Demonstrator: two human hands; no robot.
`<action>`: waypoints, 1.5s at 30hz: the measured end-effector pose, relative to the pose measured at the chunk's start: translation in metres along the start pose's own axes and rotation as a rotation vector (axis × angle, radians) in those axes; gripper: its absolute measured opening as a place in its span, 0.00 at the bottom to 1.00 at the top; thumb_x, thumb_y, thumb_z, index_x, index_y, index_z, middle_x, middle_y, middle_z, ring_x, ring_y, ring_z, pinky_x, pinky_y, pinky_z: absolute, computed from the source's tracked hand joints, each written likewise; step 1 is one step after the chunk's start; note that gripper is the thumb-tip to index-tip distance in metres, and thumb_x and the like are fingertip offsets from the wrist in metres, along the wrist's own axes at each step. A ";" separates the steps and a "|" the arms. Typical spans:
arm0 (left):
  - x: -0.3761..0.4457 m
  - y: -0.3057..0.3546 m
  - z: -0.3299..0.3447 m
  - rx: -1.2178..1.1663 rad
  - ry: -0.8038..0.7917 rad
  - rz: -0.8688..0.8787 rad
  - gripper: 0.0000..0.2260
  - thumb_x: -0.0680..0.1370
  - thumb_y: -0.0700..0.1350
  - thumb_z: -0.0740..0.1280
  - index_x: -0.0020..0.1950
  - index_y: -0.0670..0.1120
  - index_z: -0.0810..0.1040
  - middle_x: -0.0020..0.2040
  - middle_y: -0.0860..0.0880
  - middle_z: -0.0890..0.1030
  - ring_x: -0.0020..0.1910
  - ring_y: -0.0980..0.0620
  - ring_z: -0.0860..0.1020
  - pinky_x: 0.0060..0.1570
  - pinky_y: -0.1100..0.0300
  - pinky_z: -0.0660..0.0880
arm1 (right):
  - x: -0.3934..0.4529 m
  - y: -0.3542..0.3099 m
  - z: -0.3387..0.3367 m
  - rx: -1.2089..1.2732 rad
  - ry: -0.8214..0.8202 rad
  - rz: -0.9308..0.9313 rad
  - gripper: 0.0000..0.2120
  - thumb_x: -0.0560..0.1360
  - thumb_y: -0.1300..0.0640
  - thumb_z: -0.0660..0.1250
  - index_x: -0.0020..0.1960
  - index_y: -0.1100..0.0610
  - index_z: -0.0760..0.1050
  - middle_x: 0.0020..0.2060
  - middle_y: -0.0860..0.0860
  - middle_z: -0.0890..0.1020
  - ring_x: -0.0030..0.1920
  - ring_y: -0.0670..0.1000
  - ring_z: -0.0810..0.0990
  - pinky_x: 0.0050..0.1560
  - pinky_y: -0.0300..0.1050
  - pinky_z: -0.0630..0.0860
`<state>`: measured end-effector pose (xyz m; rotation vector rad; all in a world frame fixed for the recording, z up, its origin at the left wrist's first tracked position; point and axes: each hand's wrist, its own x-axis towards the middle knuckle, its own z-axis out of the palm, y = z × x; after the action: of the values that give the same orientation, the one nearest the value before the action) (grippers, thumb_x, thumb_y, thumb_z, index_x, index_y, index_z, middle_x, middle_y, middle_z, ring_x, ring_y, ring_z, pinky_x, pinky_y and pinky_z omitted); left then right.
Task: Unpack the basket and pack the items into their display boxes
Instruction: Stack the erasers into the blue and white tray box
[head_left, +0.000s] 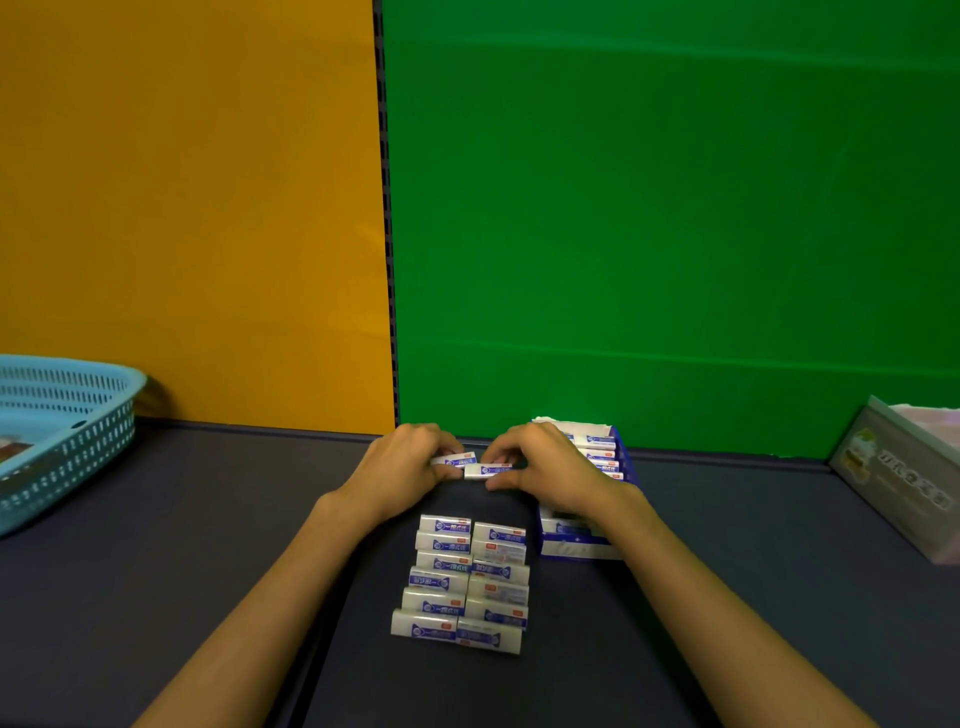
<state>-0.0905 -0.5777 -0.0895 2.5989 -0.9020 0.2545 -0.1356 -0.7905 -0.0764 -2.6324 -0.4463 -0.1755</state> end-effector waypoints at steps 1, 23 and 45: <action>0.003 0.003 -0.001 -0.007 0.019 0.007 0.13 0.77 0.53 0.71 0.61 0.53 0.81 0.54 0.55 0.81 0.51 0.54 0.77 0.49 0.54 0.75 | -0.001 0.002 -0.003 0.015 0.020 -0.004 0.12 0.71 0.52 0.78 0.53 0.52 0.84 0.47 0.46 0.84 0.46 0.44 0.79 0.48 0.39 0.75; 0.078 0.097 0.030 0.106 0.080 0.135 0.12 0.78 0.55 0.68 0.60 0.54 0.79 0.55 0.53 0.81 0.53 0.52 0.74 0.54 0.53 0.70 | -0.035 0.092 -0.055 -0.176 0.233 0.222 0.10 0.73 0.52 0.75 0.54 0.51 0.81 0.45 0.46 0.74 0.51 0.49 0.70 0.52 0.46 0.69; 0.083 0.101 0.054 0.105 0.016 0.080 0.13 0.78 0.47 0.71 0.61 0.48 0.81 0.56 0.48 0.81 0.55 0.48 0.78 0.55 0.51 0.75 | -0.041 0.094 -0.050 -0.186 0.163 0.156 0.11 0.74 0.58 0.74 0.55 0.51 0.82 0.45 0.45 0.77 0.47 0.46 0.73 0.47 0.41 0.66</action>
<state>-0.0871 -0.7189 -0.0854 2.6545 -1.0143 0.3527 -0.1442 -0.9040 -0.0793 -2.7917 -0.1756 -0.3953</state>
